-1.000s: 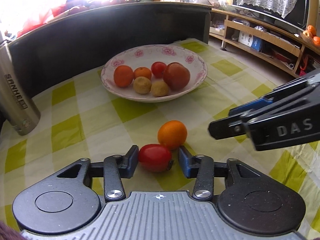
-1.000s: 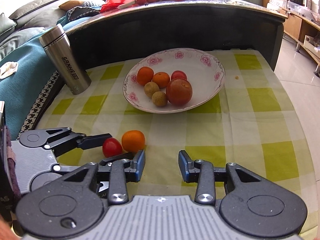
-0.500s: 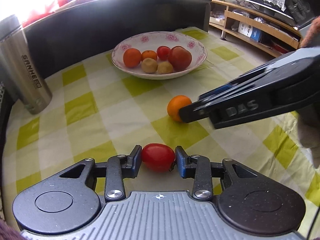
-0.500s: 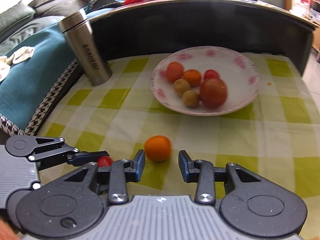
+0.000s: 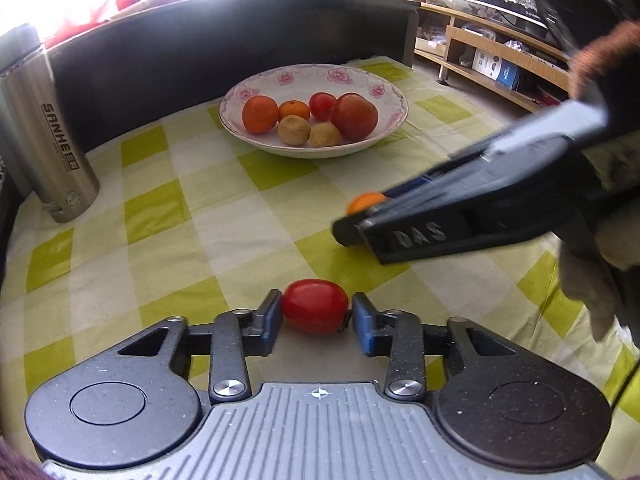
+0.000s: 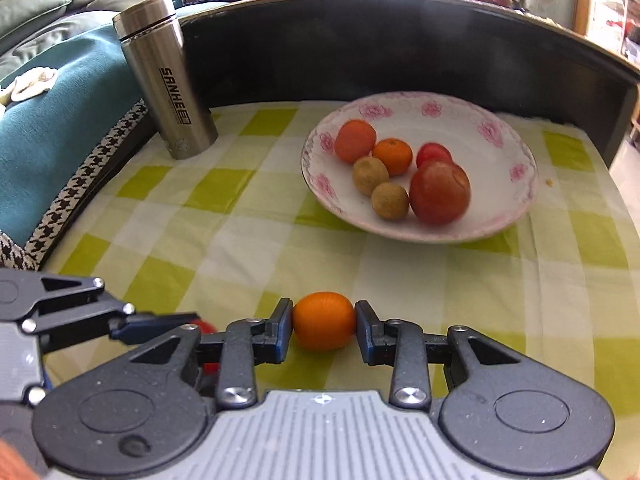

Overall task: Organize fruits
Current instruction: 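Lift the tomato and orange and carry them toward the plate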

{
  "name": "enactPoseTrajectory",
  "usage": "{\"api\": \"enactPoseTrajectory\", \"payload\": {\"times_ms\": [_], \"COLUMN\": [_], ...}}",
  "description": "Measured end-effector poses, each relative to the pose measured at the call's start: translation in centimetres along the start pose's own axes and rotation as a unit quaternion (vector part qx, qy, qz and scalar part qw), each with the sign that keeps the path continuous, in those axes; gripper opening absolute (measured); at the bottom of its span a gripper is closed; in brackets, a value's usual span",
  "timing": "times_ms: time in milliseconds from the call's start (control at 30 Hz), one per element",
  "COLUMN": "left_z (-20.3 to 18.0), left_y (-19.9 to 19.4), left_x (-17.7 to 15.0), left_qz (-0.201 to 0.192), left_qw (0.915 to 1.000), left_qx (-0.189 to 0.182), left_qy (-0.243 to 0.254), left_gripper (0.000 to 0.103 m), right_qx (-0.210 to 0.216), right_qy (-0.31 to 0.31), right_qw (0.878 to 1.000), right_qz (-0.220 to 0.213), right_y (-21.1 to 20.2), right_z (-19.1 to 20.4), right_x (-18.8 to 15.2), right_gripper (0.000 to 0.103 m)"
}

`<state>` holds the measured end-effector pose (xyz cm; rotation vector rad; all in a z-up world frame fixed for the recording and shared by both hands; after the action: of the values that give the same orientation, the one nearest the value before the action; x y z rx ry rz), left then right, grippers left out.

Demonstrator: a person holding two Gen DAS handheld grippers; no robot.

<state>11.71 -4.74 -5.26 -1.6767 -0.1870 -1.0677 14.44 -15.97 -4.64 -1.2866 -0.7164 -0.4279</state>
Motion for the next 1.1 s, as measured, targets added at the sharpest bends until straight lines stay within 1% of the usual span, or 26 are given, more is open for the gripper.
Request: {"api": "enactPoseTrajectory", "payload": {"times_ms": [100,233,333,433,533,600,667,800,833,867,933,967,1000,1100], "left_z": [-0.2,-1.2,-1.7,-1.9,-2.0,-1.9,-1.6,-1.1,-1.0,-0.9,-1.2,-1.5,-1.9,-3.0], "left_y": [-0.1,-0.1,0.0,0.0,0.0,0.0,0.1,0.1,0.1,0.0,0.0,-0.1,-0.2,-0.3], "left_x": [0.1,0.0,-0.2,-0.3,-0.4,-0.4,-0.6,-0.9,-0.9,-0.8,-0.6,-0.6,-0.5,-0.5], "left_qz": [0.001,-0.001,-0.006,-0.01,-0.013,-0.016,-0.02,-0.027,-0.026,-0.024,-0.019,-0.018,-0.017,-0.014], "left_qw": [1.0,0.9997,0.9993,0.9992,0.9989,0.9989,0.999,0.9992,0.9993,0.9995,0.9997,0.9997,0.9997,0.9991], "left_qx": [-0.004,-0.011,-0.005,-0.002,0.01,0.02,0.029,0.027,0.025,0.02,0.018,0.015,0.015,0.036], "left_qy": [0.001,0.02,0.038,0.039,0.043,0.04,0.028,0.012,0.004,-0.004,0.0,0.004,0.003,0.018], "left_gripper": [0.044,0.044,0.045,0.046,0.054,0.064,0.07,0.073,0.072,0.068,0.062,0.052,0.047,0.044], "right_qx": [-0.011,-0.024,-0.032,-0.034,-0.031,-0.025,-0.02,-0.017,-0.017,-0.018,-0.02,-0.02,-0.021,-0.023], "right_qy": [0.002,0.013,0.013,-0.002,-0.008,-0.006,-0.002,-0.007,-0.007,-0.008,-0.005,-0.005,-0.005,0.006], "right_qw": [1.0,1.0,0.999,0.999,0.999,1.0,1.0,1.0,1.0,1.0,1.0,1.0,1.0,1.0], "right_qz": [0.003,0.011,0.01,0.004,0.002,0.0,-0.002,-0.005,-0.005,-0.003,0.003,0.005,0.007,0.015], "right_y": [-1.0,-2.7,-3.5,-3.6,-3.7,-3.8,-3.9,-3.9,-3.9,-3.9,-4.0,-4.1,-4.2,-4.8], "right_z": [-0.2,-1.2,-1.2,-1.0,-1.0,-1.2,-1.4,-1.4,-1.3,-1.3,-1.3,-1.3,-1.2,-1.5], "right_x": [-0.9,-2.4,-3.2,-3.5,-3.6,-3.6,-3.6,-3.6,-3.6,-3.5,-3.5,-3.5,-3.6,-4.0], "right_gripper": [0.038,0.038,0.038,0.038,0.038,0.038,0.039,0.039,0.039,0.039,0.038,0.038,0.038,0.038]}}
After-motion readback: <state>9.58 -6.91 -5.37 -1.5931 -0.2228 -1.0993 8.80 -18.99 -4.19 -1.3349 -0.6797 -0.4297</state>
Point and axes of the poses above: each gripper's, at about its wrist camera, not at the fingertips, and y roughly the way its jaws point, z to its left, x to its top, the point moved 2 cm from there along y, roughly the way its jaws point, and after that the axes turned 4 degrees about -z, right-handed, at the moved point
